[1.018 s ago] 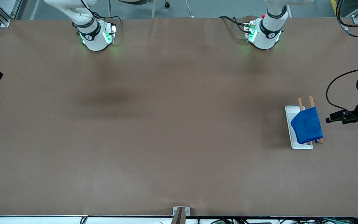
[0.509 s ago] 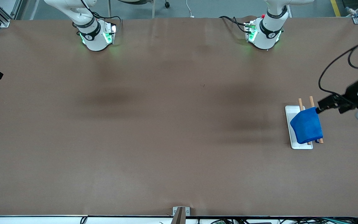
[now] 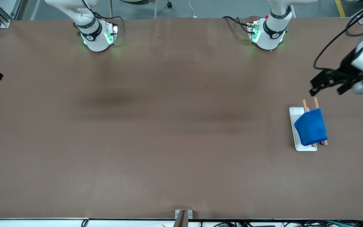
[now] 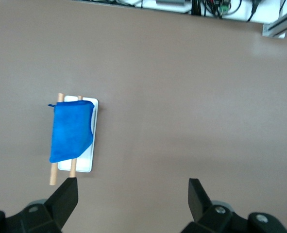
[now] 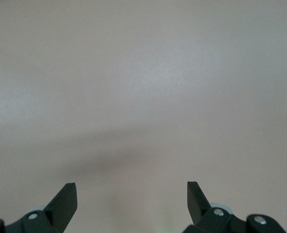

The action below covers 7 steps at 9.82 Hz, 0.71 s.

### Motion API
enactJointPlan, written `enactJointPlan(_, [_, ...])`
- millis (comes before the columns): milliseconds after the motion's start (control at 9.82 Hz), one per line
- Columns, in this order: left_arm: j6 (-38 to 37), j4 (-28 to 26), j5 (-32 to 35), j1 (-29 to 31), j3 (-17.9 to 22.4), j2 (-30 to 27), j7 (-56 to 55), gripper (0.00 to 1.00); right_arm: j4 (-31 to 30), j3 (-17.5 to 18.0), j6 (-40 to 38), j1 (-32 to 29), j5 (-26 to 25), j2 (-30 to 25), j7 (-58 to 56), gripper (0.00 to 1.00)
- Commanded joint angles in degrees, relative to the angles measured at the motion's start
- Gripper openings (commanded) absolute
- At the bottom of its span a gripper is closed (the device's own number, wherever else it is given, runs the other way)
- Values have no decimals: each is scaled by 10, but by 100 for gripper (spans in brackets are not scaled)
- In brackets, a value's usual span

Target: Right arm passes towel to left arm to hang

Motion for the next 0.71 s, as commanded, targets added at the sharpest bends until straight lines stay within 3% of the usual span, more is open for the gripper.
enactJointPlan(0, [-43, 41, 13, -1, -5, 20, 4, 100, 1, 2, -4, -2, -8, -1, 9, 100])
enactJointPlan(305, [-82, 28, 10, 13, -1, 14, 11, 100, 1, 2, -4, -3, -8, -1, 8, 100])
enactJointPlan(611, [-75, -9, 37, 9, -14, 0, 12, 100, 1, 2, -4, -4, -8, -1, 4, 100])
